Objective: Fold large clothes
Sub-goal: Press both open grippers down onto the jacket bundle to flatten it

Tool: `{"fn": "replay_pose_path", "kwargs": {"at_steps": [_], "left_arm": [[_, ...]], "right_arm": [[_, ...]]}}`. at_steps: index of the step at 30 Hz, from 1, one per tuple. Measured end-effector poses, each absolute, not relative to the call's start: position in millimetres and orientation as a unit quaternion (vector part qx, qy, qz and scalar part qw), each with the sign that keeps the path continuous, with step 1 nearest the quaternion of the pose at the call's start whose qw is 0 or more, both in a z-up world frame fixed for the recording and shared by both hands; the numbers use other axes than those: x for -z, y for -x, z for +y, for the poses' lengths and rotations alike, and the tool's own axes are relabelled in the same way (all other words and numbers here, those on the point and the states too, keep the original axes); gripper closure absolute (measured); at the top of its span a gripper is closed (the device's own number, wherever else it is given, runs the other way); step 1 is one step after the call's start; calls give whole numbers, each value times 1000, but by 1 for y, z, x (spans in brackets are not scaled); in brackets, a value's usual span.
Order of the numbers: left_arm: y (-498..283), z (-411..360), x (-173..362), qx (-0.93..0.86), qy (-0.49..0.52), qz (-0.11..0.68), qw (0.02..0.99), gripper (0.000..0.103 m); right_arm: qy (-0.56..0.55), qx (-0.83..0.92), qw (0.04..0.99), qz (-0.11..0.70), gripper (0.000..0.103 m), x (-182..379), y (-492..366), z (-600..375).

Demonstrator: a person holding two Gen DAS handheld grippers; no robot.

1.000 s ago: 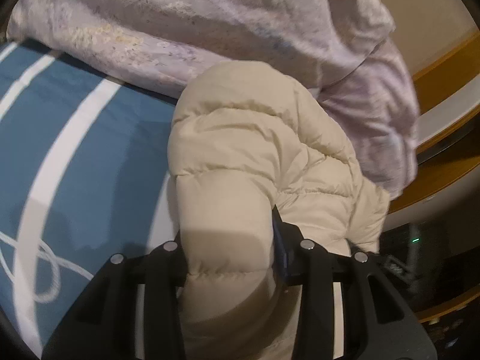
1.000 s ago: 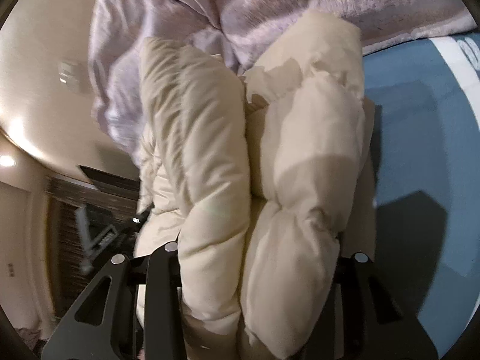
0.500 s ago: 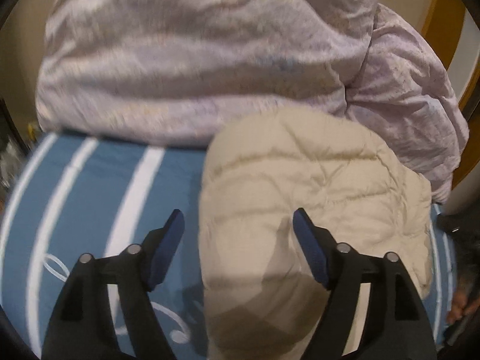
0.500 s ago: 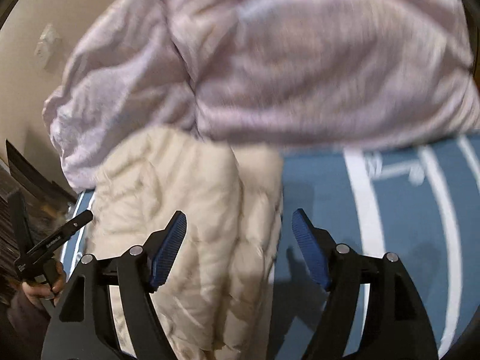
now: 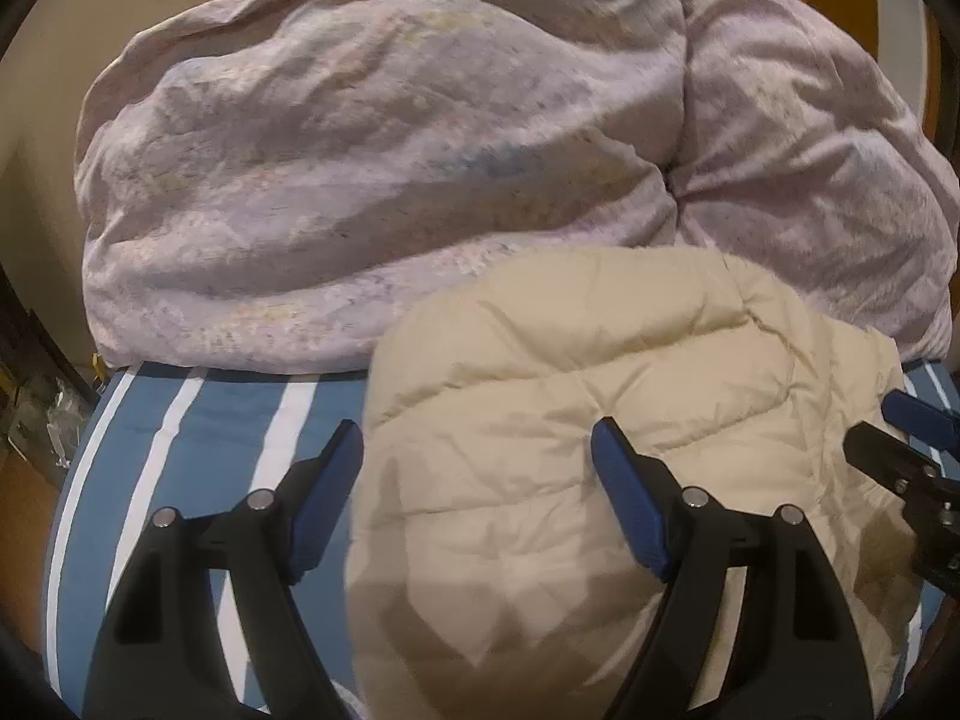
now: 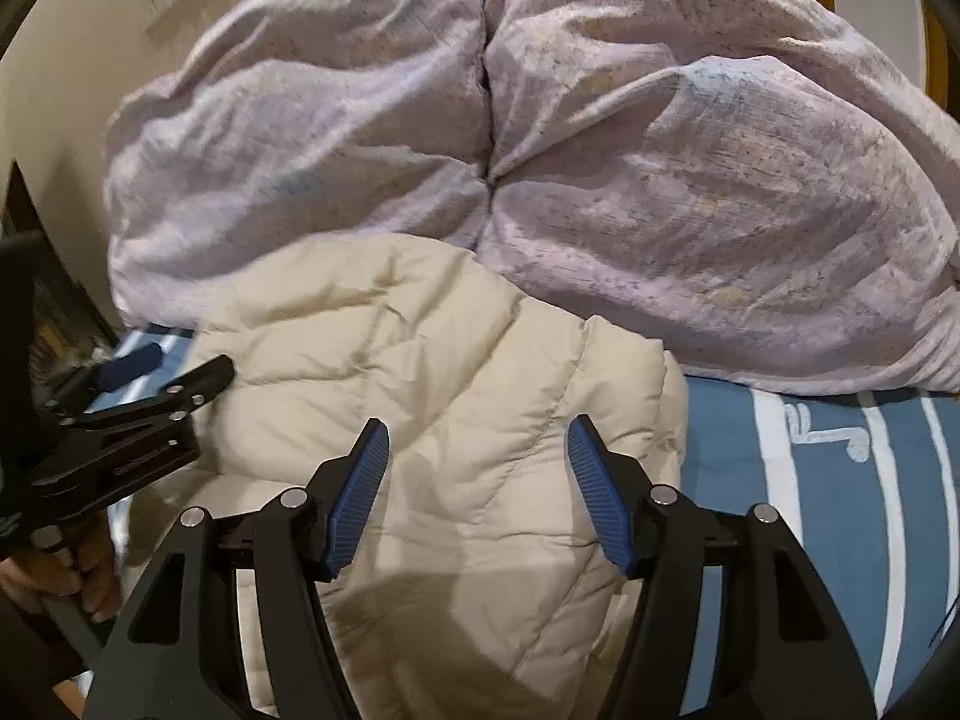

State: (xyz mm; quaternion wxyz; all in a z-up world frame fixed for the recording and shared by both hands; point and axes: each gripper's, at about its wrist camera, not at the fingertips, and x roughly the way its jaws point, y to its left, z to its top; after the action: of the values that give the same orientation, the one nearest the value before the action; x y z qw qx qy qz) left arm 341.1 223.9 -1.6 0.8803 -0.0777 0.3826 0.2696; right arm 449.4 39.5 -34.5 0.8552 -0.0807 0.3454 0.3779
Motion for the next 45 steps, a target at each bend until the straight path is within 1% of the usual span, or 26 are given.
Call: {"fn": "replay_pose_path", "kwargs": {"at_steps": [3, 6, 15, 28, 45], "left_arm": [[-346, 222, 12, -265, 78, 389, 879, 25], [-348, 221, 21, -262, 82, 386, 881, 22], [-347, 230, 44, -258, 109, 375, 884, 16], [-349, 234, 59, -265, 121, 370, 882, 9], [-350, 237, 65, -263, 125, 370, 882, 7]], "right_arm": [[101, -362, 859, 346, 39, 51, -451, 42], [112, -357, 864, 336, 39, 65, -448, 40], [81, -361, 863, 344, 38, 82, -454, 38], [63, -362, 865, 341, 37, 89, -454, 37], [60, -363, 865, 341, 35, 88, -454, 36]]}}
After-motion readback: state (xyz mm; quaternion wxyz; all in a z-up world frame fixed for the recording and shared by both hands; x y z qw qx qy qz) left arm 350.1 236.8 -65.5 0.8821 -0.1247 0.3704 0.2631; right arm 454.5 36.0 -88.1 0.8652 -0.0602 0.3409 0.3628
